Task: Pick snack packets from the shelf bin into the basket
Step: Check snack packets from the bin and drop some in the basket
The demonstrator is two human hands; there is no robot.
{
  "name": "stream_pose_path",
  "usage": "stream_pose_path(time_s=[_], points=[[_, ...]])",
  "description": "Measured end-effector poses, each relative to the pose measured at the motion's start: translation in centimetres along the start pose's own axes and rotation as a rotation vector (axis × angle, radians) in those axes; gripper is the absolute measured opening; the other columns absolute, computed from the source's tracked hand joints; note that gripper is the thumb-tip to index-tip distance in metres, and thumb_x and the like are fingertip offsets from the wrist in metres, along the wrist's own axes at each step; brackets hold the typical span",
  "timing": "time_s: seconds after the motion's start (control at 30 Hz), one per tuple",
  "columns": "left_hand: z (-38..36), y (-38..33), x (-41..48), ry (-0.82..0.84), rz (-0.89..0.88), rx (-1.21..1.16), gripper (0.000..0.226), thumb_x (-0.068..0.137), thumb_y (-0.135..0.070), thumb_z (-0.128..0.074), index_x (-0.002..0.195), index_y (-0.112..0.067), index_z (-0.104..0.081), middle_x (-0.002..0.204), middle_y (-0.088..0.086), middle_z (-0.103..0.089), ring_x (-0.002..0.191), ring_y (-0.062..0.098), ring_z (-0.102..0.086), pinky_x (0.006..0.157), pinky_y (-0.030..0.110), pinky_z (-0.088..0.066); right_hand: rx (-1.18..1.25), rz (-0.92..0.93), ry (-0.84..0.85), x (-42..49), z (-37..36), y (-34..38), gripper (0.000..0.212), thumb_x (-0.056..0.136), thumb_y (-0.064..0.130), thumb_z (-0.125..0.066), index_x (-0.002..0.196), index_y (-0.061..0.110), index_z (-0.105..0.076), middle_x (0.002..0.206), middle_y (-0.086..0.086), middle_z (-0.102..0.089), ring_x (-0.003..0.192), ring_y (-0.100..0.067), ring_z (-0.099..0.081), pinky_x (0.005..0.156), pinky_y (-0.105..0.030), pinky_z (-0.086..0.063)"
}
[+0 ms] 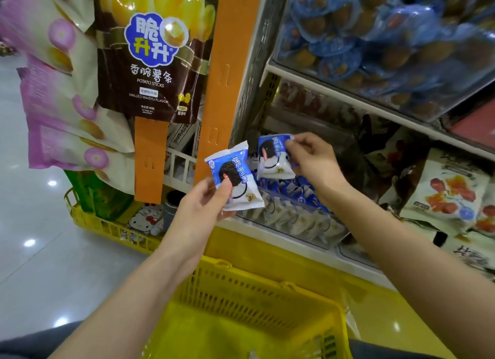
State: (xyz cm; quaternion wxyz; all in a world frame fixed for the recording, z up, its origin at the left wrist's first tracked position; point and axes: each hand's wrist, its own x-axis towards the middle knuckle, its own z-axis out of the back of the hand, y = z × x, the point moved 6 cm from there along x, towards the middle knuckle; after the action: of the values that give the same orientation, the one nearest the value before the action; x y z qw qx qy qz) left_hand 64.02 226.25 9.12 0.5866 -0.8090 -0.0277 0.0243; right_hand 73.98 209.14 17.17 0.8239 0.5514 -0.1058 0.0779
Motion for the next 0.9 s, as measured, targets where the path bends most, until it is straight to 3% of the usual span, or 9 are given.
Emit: stream_pose_path(time_s=[0.1, 0.23, 0.33, 0.47, 0.53, 0.6, 0.73, 0.9], points=[[-0.8, 0.3, -0.6, 0.024, 0.02, -0.042, 0.035, 0.078, -0.045, -0.053, 0.107, -0.028, -0.063, 0.11, 0.006, -0.065, 0.102, 0.018, -0.059, 0.095, 0.039, -0.046, 0.029, 0.024, 0.157, -3.7, -1.1, -0.1, 0.018, 0.09, 0.016, -0.057, 0.074, 0.024, -0.058, 0.063, 0.011, -0.059, 0.052, 0.005, -0.053, 0.046, -0.012, -0.043], [-1.7, 1.3, -1.0, 0.068, 0.113, -0.183, 0.034, 0.088, -0.033, -0.049, 0.116, -0.017, -0.057, 0.112, 0.006, -0.068, 0.106, 0.02, -0.062, 0.092, 0.038, -0.05, 0.072, -0.007, 0.21, -6.9, -1.7, -0.6, 0.018, 0.09, 0.015, -0.058, 0.074, 0.024, -0.058, 0.065, 0.013, -0.061, 0.055, 0.001, -0.056, 0.047, -0.017, -0.047], [-2.6, 1.6, -1.3, 0.208, 0.222, -0.301, 0.044, 0.088, -0.034, -0.049, 0.124, -0.009, -0.053, 0.115, 0.011, -0.066, 0.107, 0.024, -0.063, 0.087, 0.038, -0.054, 0.135, -0.083, 0.24, -8.1, -1.5, -0.9, 0.013, 0.092, 0.015, -0.055, 0.08, 0.018, -0.058, 0.072, 0.007, -0.065, 0.059, -0.003, -0.062, 0.05, -0.019, -0.05], [-3.1, 1.9, -1.9, 0.329, 0.293, -0.188, 0.048, 0.082, -0.037, -0.057, 0.12, -0.007, -0.058, 0.112, 0.013, -0.067, 0.103, 0.025, -0.065, 0.08, 0.034, -0.056, 0.092, -0.139, 0.368, -9.3, -1.7, -0.6, 0.022, 0.097, 0.034, -0.041, 0.102, 0.021, -0.058, 0.085, 0.005, -0.07, 0.073, -0.01, -0.067, 0.068, -0.027, -0.057], [-3.2, 2.2, -2.1, 0.325, 0.303, -0.137, 0.052, 0.077, -0.039, -0.061, 0.119, -0.009, -0.057, 0.11, 0.012, -0.068, 0.097, 0.022, -0.066, 0.075, 0.03, -0.056, 0.073, -0.135, 0.455, -9.8, -2.0, -0.3, 0.026, 0.096, 0.041, -0.038, 0.101, 0.026, -0.058, 0.083, 0.012, -0.07, 0.077, -0.005, -0.066, 0.069, -0.018, -0.054], [-3.0, 2.5, -2.2, 0.294, 0.309, -0.107, 0.055, 0.073, -0.041, -0.063, 0.119, -0.011, -0.056, 0.112, 0.012, -0.065, 0.098, 0.021, -0.066, 0.072, 0.029, -0.055, -0.01, -0.057, 0.481, -10.1, -2.1, 0.3, 0.017, 0.093, 0.037, -0.047, 0.091, 0.027, -0.061, 0.075, 0.021, -0.066, 0.074, 0.004, -0.061, 0.064, -0.007, -0.047], [-2.4, 2.6, -1.9, 0.214, 0.294, -0.088, 0.058, 0.07, -0.047, -0.063, 0.118, -0.014, -0.056, 0.113, 0.009, -0.065, 0.102, 0.023, -0.065, 0.074, 0.03, -0.054, -0.127, 0.077, 0.368, -9.5, -1.4, 1.1, 0.006, 0.088, 0.03, -0.058, 0.086, 0.029, -0.063, 0.082, 0.013, -0.066, 0.073, 0.009, -0.058, 0.064, -0.005, -0.043], [-0.4, 2.0, -0.8, -0.035, 0.225, -0.103, 0.021, 0.094, -0.028, -0.049, 0.11, -0.018, -0.057, 0.112, 0.01, -0.064, 0.1, 0.022, -0.063, 0.068, 0.027, -0.056, -0.022, 0.028, 0.042, -4.7, 0.9, 1.1, 0.004, 0.09, 0.025, -0.059, 0.086, 0.024, -0.061, 0.093, -0.004, -0.071, 0.084, -0.014, -0.067, 0.073, -0.032, -0.057]])
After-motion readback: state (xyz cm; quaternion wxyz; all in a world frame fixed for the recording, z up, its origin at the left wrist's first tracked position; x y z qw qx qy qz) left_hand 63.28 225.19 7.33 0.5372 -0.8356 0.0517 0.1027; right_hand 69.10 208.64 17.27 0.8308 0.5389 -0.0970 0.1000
